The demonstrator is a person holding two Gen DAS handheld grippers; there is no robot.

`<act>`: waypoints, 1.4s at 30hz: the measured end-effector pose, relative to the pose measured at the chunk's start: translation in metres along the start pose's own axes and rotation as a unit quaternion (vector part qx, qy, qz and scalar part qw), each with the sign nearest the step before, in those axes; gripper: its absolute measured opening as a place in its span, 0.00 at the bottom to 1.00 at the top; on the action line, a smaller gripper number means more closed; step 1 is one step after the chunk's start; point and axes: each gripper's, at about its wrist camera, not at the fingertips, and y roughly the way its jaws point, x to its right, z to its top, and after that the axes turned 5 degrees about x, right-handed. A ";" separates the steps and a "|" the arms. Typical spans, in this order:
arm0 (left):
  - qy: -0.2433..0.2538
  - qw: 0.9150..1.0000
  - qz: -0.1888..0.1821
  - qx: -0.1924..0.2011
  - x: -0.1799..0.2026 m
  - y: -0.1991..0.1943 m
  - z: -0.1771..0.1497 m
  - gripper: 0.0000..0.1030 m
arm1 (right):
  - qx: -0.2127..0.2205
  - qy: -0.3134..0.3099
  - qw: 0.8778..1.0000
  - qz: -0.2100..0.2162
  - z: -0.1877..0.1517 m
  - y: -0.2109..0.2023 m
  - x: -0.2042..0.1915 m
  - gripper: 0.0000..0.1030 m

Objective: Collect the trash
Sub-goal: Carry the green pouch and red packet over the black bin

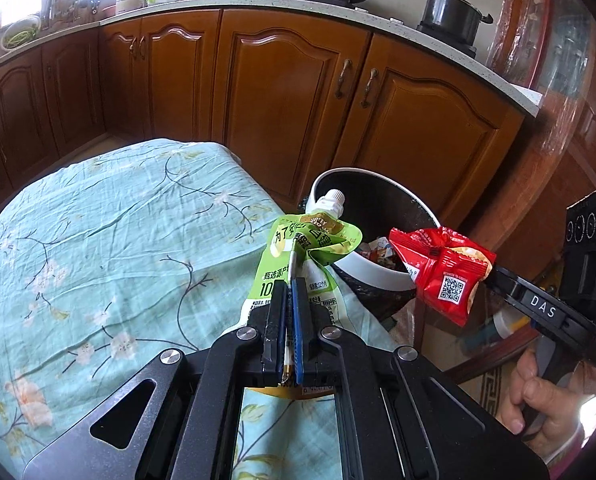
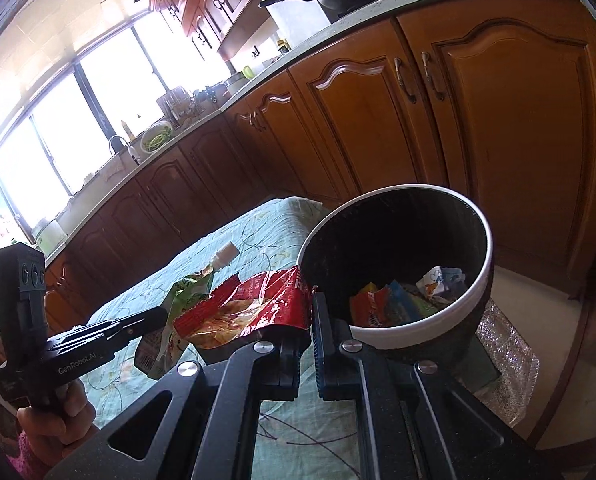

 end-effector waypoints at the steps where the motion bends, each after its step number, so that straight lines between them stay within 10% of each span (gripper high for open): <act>1: 0.002 1.000 -0.001 0.000 0.002 0.001 0.000 0.02 | 0.002 0.001 1.000 -0.003 0.001 -0.001 0.003 0.05; 42: 0.125 0.991 0.014 -0.055 0.081 0.098 0.054 0.02 | -0.015 -0.004 0.997 -0.073 0.039 0.025 0.060 0.05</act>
